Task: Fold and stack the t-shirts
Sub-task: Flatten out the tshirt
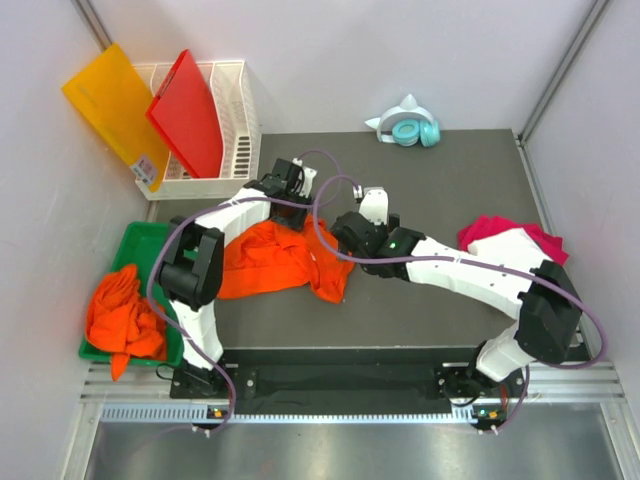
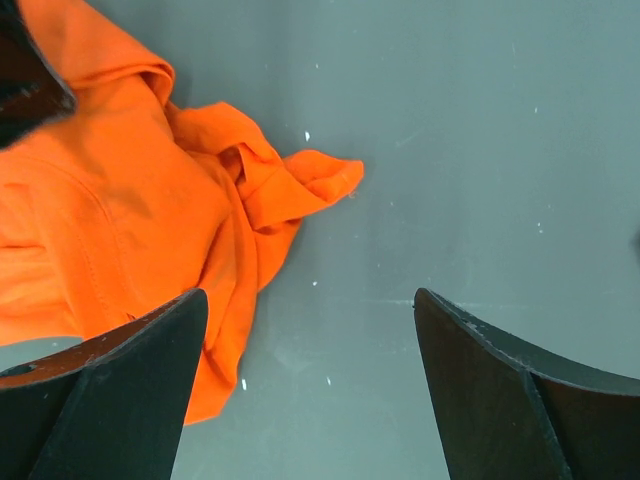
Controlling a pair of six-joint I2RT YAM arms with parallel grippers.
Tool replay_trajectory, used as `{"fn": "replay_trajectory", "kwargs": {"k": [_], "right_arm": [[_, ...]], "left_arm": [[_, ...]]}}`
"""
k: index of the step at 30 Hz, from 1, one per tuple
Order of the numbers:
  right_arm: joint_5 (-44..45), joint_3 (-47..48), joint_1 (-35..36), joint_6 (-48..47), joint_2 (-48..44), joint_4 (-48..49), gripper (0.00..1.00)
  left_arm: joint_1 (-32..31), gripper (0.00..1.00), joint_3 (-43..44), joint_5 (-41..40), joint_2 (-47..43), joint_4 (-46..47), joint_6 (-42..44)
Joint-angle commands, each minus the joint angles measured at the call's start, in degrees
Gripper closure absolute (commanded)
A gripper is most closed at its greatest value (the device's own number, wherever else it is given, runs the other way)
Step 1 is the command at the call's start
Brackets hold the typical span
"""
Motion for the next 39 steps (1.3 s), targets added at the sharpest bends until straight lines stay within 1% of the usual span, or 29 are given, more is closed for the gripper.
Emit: {"fn": "replay_trajectory", "kwargs": {"k": [1, 6, 7, 9, 12, 14, 18, 20, 21, 23, 24, 27, 33, 39], "right_arm": [[-0.22, -0.31, -0.37, 1.23, -2.32, 0.29, 0.16], [-0.31, -0.22, -0.29, 1.32, -2.14, 0.38, 0.16], [-0.4, -0.22, -0.29, 1.41, -2.14, 0.38, 0.17], [-0.4, -0.22, -0.29, 1.41, -2.06, 0.38, 0.17], [-0.48, -0.22, -0.37, 1.41, -2.05, 0.38, 0.17], [-0.48, -0.31, -0.29, 1.41, -1.88, 0.47, 0.17], [-0.57, -0.39, -0.2, 1.41, -1.79, 0.55, 0.17], [-0.75, -0.39, -0.11, 1.5, -1.62, 0.55, 0.17], [-0.66, -0.31, -0.2, 1.41, -1.53, 0.64, 0.17], [-0.75, -0.31, -0.2, 1.32, -1.53, 0.56, 0.17], [-0.84, -0.22, -0.2, 1.24, -1.53, 0.55, 0.17], [-0.84, -0.22, -0.2, 1.06, -1.44, 0.56, 0.17], [-1.01, -0.13, -0.2, 1.15, -1.26, 0.47, 0.17], [-1.1, -0.83, -0.11, 1.59, -1.35, 0.38, 0.17]], "left_arm": [[0.13, 0.55, -0.46, -1.05, -3.87, 2.89, -0.71], [0.13, 0.61, -0.82, -1.32, -4.31, 3.86, -0.62], [0.13, 0.64, -0.73, -1.32, -4.22, 3.77, -0.53], [0.21, 0.67, -0.38, -1.49, -3.96, 3.77, -0.53], [0.13, 0.76, -0.38, -1.49, -3.78, 3.94, -0.45], [0.13, 0.79, -0.29, -1.49, -3.87, 3.95, -0.27], [0.21, 0.8, -0.2, -1.58, -3.61, 3.95, -0.36], [0.13, 0.78, -0.03, -3.34, -3.61, 3.77, -0.44], [0.13, 0.72, -0.03, -3.69, -3.52, 3.77, -0.53], [0.13, 0.64, -0.11, -3.95, -3.52, 3.86, -0.62], [0.13, 0.55, -0.11, -4.39, -3.52, 3.86, -0.62], [0.13, 0.47, 0.15, -4.75, -3.17, 4.03, -0.71], [0.13, 0.46, 2.08, -4.48, -1.85, 4.03, -0.71], [0.13, 0.51, 3.84, -4.05, -0.62, 4.47, -0.8]]}}
